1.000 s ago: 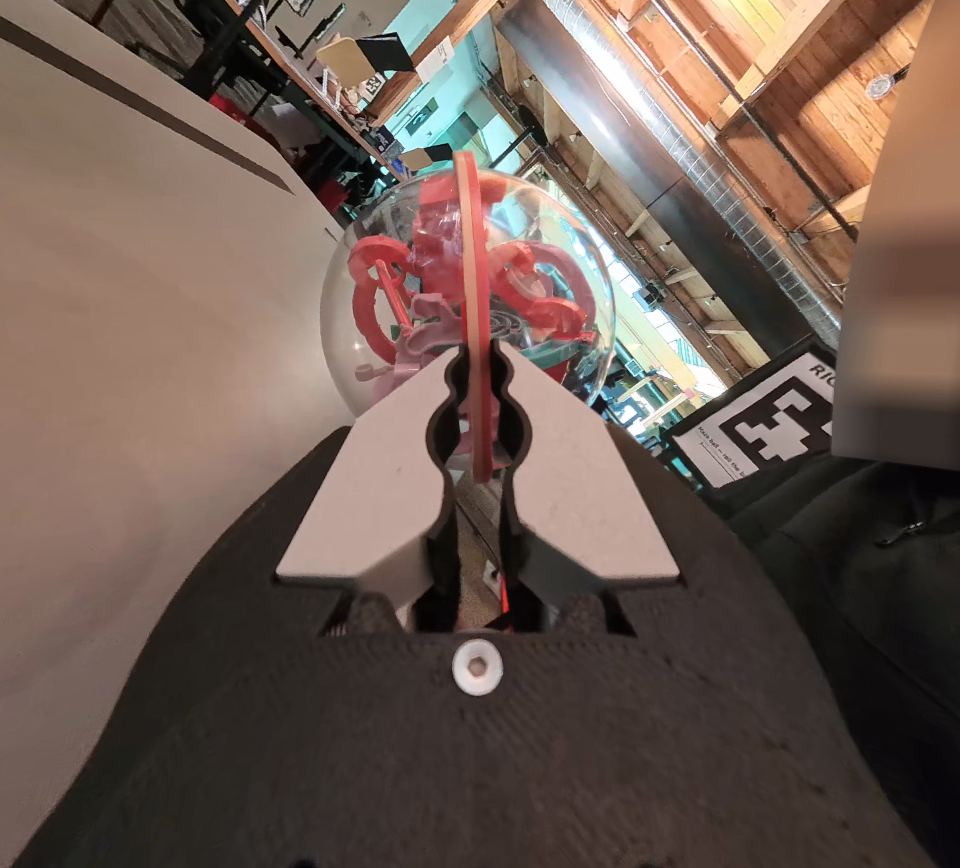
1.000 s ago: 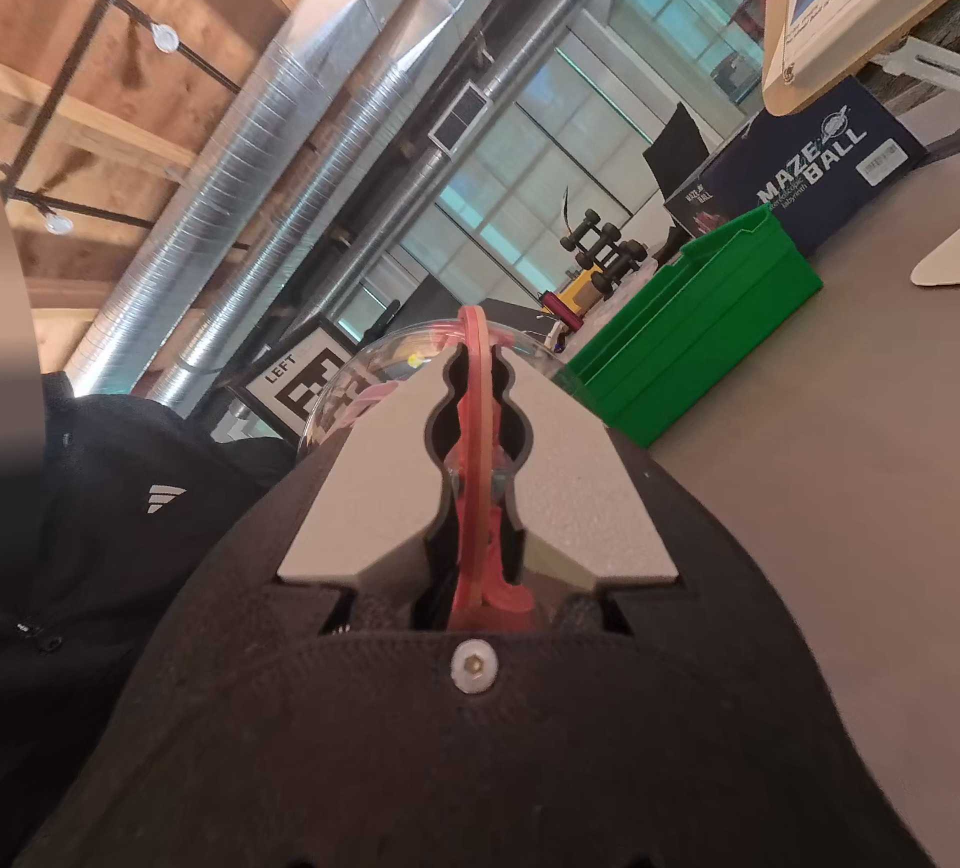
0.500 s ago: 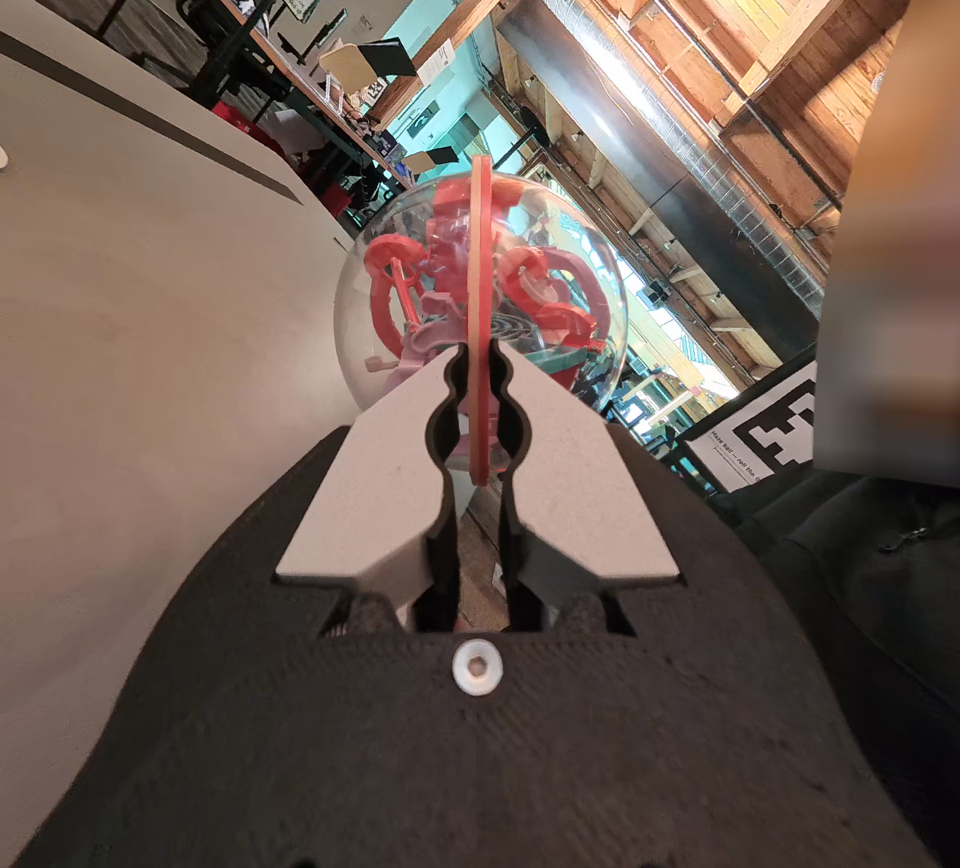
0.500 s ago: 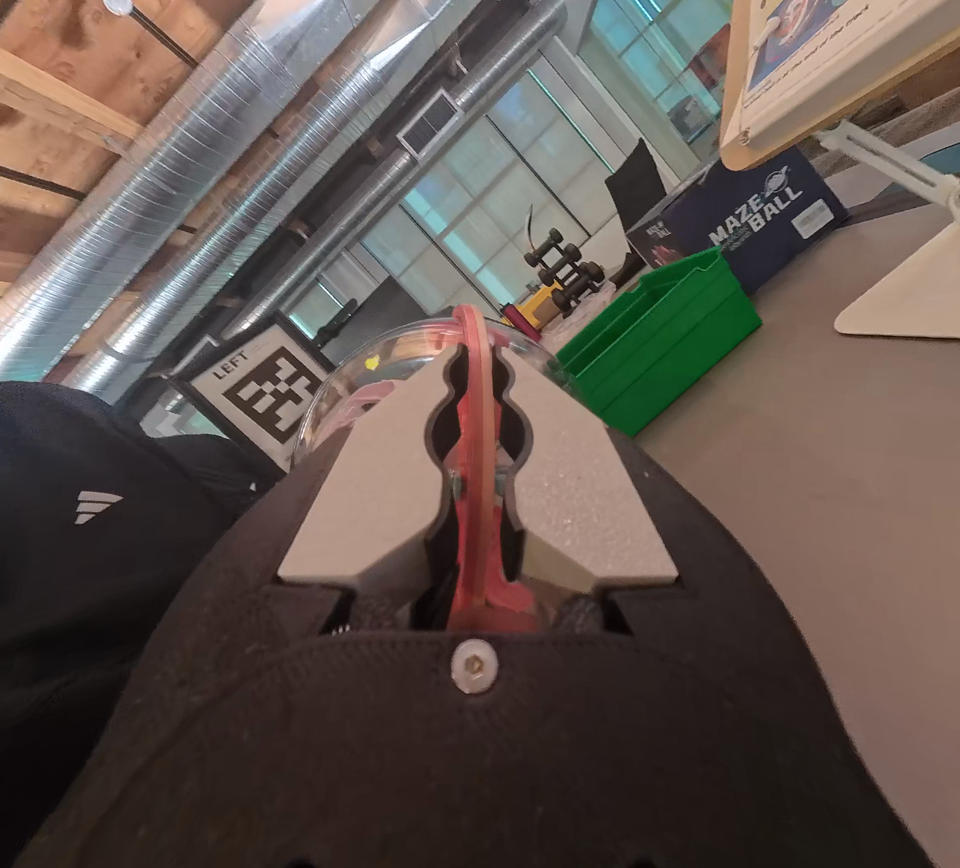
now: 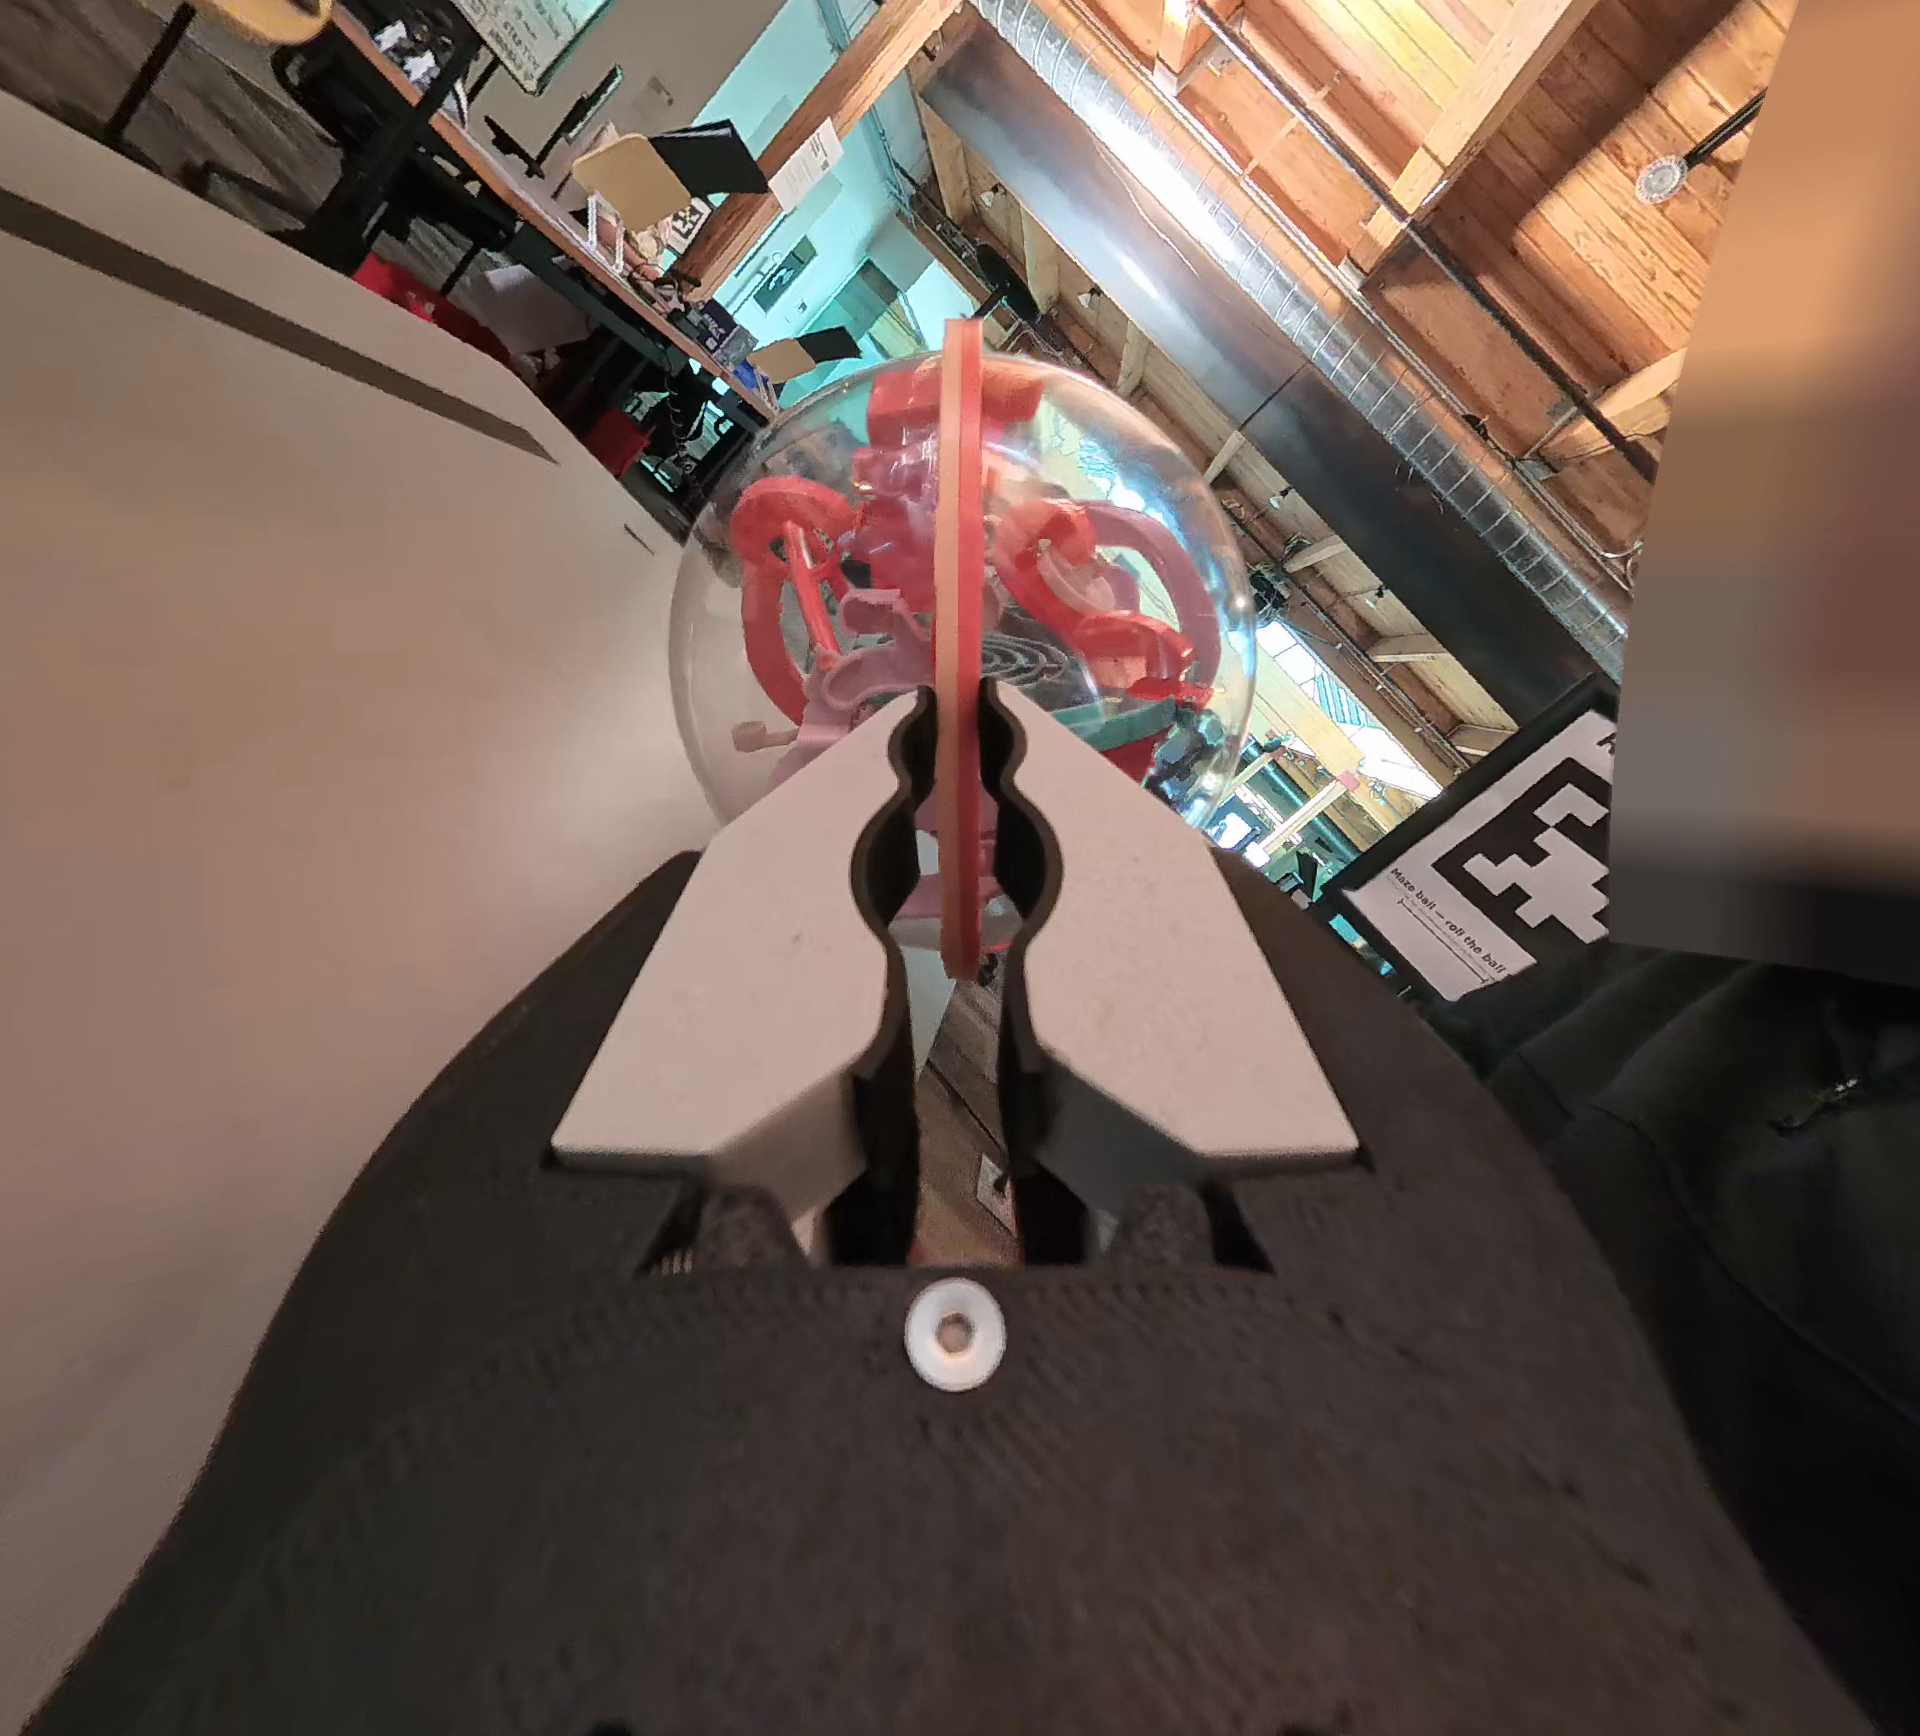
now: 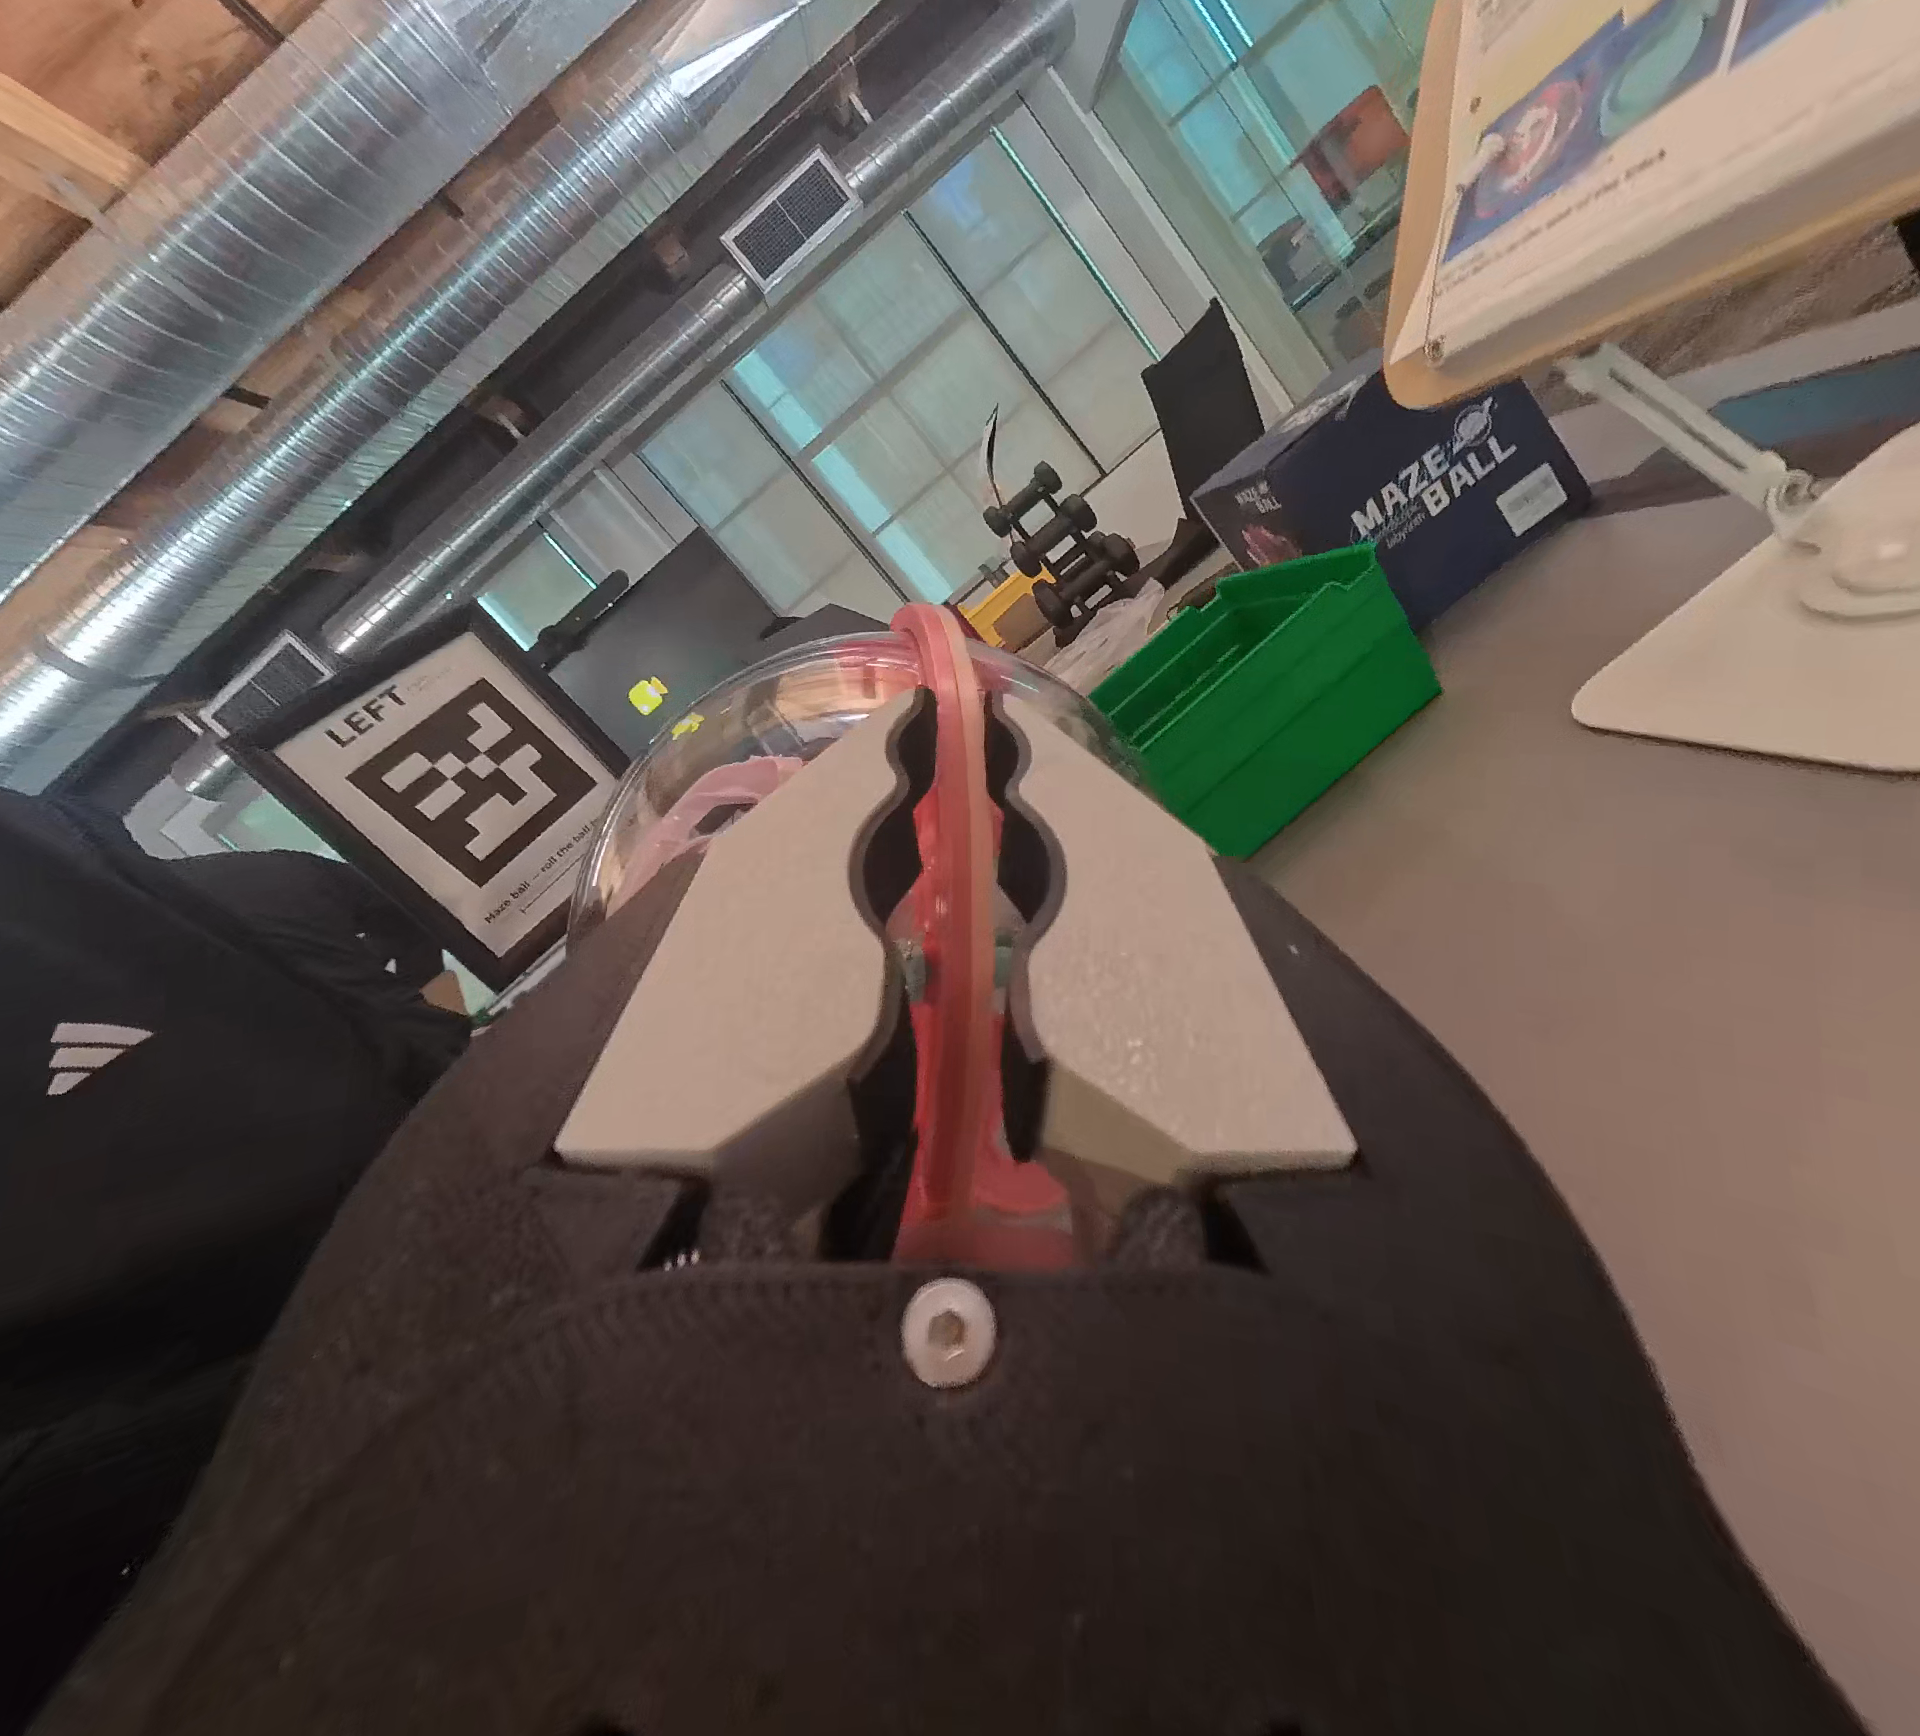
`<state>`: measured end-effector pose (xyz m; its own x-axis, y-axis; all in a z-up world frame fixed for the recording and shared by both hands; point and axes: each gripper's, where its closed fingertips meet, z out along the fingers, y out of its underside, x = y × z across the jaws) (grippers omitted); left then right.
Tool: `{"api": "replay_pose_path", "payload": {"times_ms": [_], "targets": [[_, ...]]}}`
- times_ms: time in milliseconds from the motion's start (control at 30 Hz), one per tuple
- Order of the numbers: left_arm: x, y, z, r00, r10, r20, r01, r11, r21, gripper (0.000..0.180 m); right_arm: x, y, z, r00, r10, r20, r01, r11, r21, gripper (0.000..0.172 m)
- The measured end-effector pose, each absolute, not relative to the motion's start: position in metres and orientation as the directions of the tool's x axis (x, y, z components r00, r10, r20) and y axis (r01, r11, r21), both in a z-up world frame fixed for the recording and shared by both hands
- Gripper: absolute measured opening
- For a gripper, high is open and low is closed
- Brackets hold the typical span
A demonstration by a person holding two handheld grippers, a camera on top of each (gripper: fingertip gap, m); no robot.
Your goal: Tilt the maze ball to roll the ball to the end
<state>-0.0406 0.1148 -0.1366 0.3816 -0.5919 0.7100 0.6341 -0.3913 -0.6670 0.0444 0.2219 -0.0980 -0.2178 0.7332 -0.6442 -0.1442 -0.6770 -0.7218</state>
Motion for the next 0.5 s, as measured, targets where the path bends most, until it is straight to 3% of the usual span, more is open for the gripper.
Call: {"api": "replay_pose_path", "payload": {"times_ms": [500], "targets": [[-0.042,0.118,-0.094,0.430,-0.646,0.631,0.572,-0.347,-0.744,0.006,0.050,0.225,-0.071,-0.204,0.741,-0.640,-0.244,-0.671,-0.700,0.007]]}}
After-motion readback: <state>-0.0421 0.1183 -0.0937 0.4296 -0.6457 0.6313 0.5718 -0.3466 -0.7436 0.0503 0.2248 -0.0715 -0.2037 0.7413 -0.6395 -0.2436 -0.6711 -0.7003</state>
